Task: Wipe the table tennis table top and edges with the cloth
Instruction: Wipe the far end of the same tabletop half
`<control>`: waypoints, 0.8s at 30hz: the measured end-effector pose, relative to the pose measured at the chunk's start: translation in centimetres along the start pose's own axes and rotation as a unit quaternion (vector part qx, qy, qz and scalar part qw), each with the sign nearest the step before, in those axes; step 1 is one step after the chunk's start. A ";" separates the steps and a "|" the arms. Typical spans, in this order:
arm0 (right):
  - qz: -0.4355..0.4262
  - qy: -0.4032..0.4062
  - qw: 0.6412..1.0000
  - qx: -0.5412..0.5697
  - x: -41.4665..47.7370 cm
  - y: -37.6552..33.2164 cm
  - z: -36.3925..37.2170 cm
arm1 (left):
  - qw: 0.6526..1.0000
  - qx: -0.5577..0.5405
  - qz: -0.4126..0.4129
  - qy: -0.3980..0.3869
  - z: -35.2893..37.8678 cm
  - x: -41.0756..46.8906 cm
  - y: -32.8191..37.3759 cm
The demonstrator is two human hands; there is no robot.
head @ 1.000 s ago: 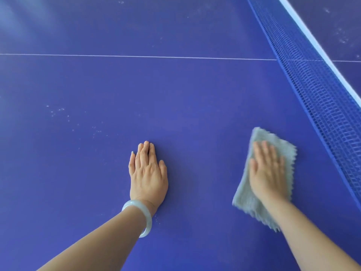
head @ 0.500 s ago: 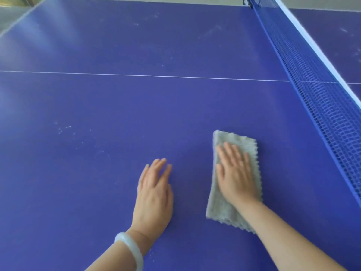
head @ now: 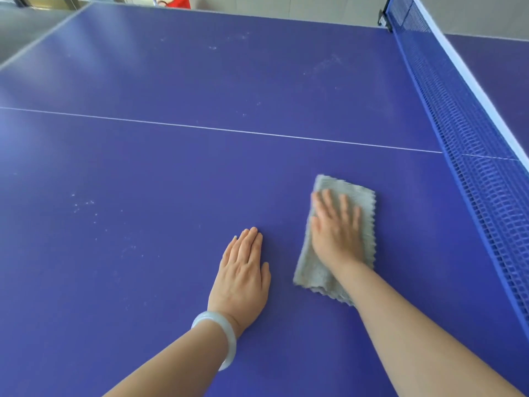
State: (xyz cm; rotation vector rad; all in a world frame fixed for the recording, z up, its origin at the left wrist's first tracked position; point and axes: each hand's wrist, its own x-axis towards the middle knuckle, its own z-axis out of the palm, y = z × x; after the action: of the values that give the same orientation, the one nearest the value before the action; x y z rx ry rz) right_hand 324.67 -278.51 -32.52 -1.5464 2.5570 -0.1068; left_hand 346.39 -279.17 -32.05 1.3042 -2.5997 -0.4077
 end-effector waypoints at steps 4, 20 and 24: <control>-0.280 -0.039 0.959 -0.001 -0.6 -5.3 1.0 | 1.000 -0.019 -0.019 -0.015 -0.4 0.0 0.4; -0.064 0.000 0.997 0.043 13.8 -3.1 -0.9 | 0.999 0.022 -0.027 -0.026 0.0 0.0 0.2; -0.294 -0.035 0.955 0.026 10.1 -7.4 0.3 | 0.999 0.023 -0.026 -0.027 -0.4 0.1 0.3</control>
State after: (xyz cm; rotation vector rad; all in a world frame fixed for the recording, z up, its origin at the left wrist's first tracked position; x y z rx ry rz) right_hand 326.60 -290.92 -32.67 -2.1879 1.9439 -0.1771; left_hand 346.26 -279.15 -31.53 1.3974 -2.6386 -0.4010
